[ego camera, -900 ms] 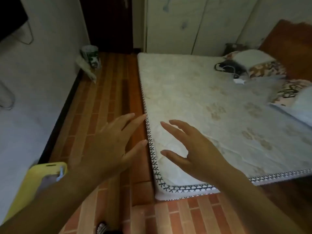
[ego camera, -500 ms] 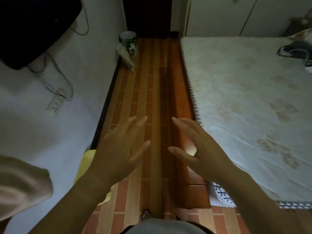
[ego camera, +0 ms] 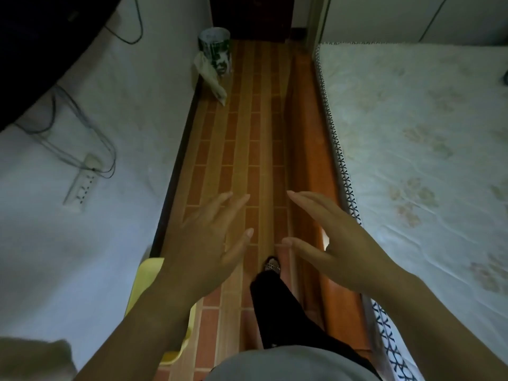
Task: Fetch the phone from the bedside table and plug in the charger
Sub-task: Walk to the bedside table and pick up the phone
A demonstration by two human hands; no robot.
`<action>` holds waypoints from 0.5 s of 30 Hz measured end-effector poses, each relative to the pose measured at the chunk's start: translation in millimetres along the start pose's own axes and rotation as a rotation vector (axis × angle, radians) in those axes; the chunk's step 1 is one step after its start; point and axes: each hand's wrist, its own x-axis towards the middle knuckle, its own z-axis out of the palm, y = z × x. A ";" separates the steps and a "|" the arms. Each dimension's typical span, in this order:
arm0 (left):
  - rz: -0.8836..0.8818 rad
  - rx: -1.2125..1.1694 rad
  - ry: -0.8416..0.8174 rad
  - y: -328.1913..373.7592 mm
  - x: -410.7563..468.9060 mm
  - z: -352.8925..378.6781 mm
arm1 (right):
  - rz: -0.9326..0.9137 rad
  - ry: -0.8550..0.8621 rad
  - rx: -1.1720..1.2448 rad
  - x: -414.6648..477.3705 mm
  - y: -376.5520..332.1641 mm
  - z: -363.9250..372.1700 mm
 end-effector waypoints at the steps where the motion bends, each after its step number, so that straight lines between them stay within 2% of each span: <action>1: 0.011 0.000 -0.011 -5.4 26.2 2.1 | 0.013 0.006 0.004 18.6 9.9 -4.4; 9: 0.105 -0.026 -0.021 -13.3 248.6 -3.9 | 0.029 0.064 -0.014 188.9 83.5 -84.2; 15: 0.065 -0.069 0.016 -41.6 364.5 -29.8 | 0.048 0.048 0.054 306.9 122.5 -112.3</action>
